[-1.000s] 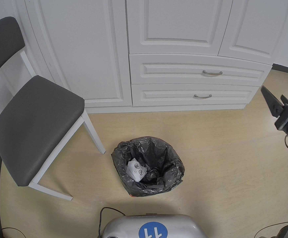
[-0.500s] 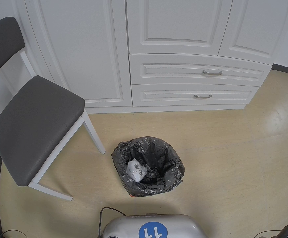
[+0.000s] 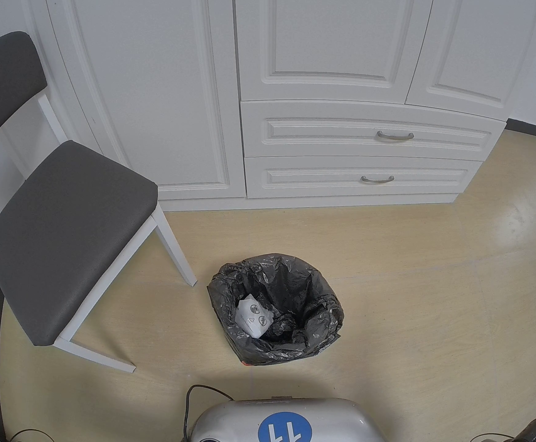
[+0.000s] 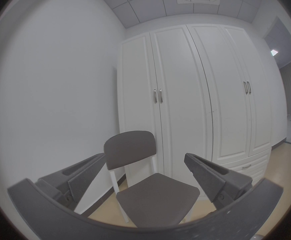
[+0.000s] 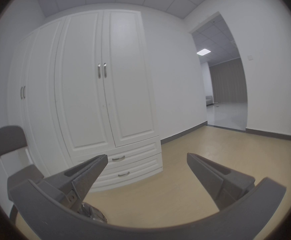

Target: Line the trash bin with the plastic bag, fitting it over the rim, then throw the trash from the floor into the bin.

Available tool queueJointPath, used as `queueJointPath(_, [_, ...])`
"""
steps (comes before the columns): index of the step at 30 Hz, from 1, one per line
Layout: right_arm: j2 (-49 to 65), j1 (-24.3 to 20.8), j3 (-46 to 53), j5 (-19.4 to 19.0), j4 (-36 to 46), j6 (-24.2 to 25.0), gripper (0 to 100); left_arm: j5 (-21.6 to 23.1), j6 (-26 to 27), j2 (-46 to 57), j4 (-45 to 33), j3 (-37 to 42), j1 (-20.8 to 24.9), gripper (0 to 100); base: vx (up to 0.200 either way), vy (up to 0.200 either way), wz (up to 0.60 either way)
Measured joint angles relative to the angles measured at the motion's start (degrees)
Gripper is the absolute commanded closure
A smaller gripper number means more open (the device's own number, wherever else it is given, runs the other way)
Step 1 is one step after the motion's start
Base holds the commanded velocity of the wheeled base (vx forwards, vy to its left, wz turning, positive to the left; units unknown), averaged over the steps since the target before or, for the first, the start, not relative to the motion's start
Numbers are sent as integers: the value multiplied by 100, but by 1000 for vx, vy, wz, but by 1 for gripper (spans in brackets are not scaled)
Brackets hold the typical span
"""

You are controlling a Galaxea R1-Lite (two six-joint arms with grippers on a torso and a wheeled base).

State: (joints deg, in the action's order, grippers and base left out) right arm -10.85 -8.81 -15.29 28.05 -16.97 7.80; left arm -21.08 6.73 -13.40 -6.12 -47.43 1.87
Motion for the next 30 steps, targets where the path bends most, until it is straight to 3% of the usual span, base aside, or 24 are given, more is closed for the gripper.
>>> queueJointPath(5, [388, 419, 138, -5, 41, 245, 0, -21, -6, 393, -291, -68, -157, 0, 0, 0, 0])
queueJointPath(11, [807, 778, 584, -364, 63, 323, 0, -34, -63, 756, -661, -99, -138, 0, 0, 0, 0])
queueJointPath(17, [962, 874, 1067, -703, -323, 322, 0, -40, -562, 987, -1052, -116, -88, 0, 0, 0, 0])
queueJointPath(24, [1012, 895, 1399, -1185, -528, 323, 0, 52, -635, 1191, -1536, 85, -138, 0, 0, 0, 0])
queueJointPath(30, [1019, 897, 1421, -1369, -429, 289, 0, 44, -702, 1247, -1545, 564, -162, 0, 0, 0, 0])
